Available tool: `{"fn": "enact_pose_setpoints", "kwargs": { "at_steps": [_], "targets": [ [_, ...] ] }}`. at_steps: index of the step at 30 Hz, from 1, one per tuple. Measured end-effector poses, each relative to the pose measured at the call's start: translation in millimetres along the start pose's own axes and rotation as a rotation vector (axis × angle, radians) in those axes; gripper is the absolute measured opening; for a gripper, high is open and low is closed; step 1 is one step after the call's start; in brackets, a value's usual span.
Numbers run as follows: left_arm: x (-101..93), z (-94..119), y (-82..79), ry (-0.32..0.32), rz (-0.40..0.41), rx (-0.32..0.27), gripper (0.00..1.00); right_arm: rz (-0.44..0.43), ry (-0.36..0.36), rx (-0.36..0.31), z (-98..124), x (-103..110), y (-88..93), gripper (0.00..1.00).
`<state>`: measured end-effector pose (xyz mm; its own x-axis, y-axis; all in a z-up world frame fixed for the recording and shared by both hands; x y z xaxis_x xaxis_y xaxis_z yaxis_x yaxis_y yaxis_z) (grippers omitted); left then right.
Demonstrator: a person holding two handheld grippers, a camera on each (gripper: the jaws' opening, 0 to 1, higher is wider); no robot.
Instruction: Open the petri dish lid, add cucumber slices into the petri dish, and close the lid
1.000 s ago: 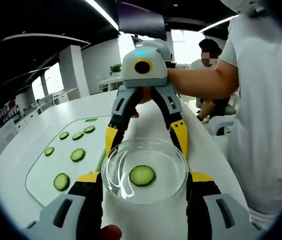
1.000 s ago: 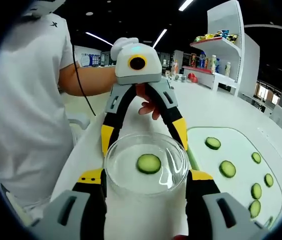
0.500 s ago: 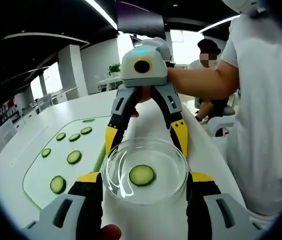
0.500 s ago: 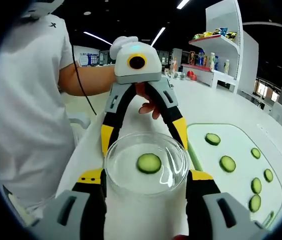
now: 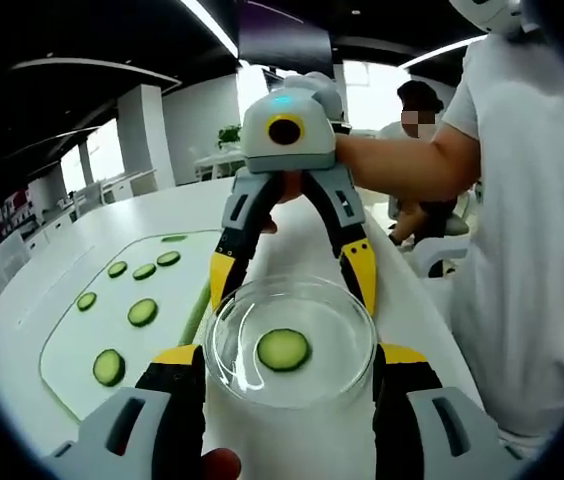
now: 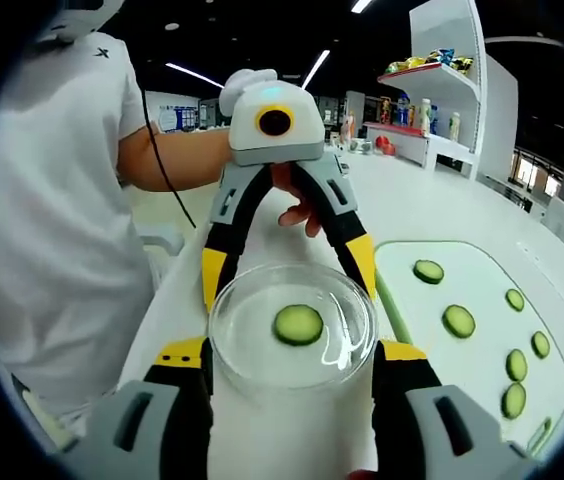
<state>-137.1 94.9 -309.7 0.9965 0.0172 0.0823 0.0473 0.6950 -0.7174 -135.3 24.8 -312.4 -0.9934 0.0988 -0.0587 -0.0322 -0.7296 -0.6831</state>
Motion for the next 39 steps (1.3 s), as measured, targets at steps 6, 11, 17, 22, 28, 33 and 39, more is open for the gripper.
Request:
{"fn": "enact_pose_setpoints", "kwargs": {
  "at_steps": [6,11,17,22,28,33,39],
  "targets": [
    [-0.2,-0.8,0.2,0.008,0.011,0.0,0.67,-0.008,-0.01,0.006,-0.2,0.2,1.0,0.64],
    [-0.6,-0.9,0.2,0.009,0.014,0.002,0.67,-0.006,-0.011,0.01,-0.3,0.2,0.9,0.64],
    [-1.0,-1.1,0.4,0.012,0.021,0.004,0.67,0.004,-0.015,0.009,0.0,0.4,1.2,0.64],
    [-1.3,-0.6,0.6,0.01,0.022,0.002,0.67,0.005,-0.02,0.009,0.1,0.3,1.7,0.63],
    [-1.1,-0.2,3.4,0.003,0.024,0.014,0.67,-0.005,-0.021,0.001,2.0,0.3,-0.2,0.63],
    [-1.4,2.1,4.0,-0.006,0.021,0.013,0.67,-0.003,-0.022,-0.005,4.5,1.4,-1.8,0.63],
    [-2.7,5.0,3.8,-0.008,0.025,0.003,0.67,0.002,-0.018,-0.004,5.3,2.8,-2.6,0.65]
  ]
}}
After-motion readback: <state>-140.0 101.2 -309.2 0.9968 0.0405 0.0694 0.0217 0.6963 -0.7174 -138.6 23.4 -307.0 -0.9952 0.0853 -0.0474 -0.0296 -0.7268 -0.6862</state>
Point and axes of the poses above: the point that each gripper's makers call its tool centre point, and the gripper's own axes: z roughly backward along the fingers, x roughly to its left, y roughly out of its underside, the point moved 4 cm from there along z, roughly backward along the fingers, and after that the axes turned 15 degrees about x, right-handed, at the moved point
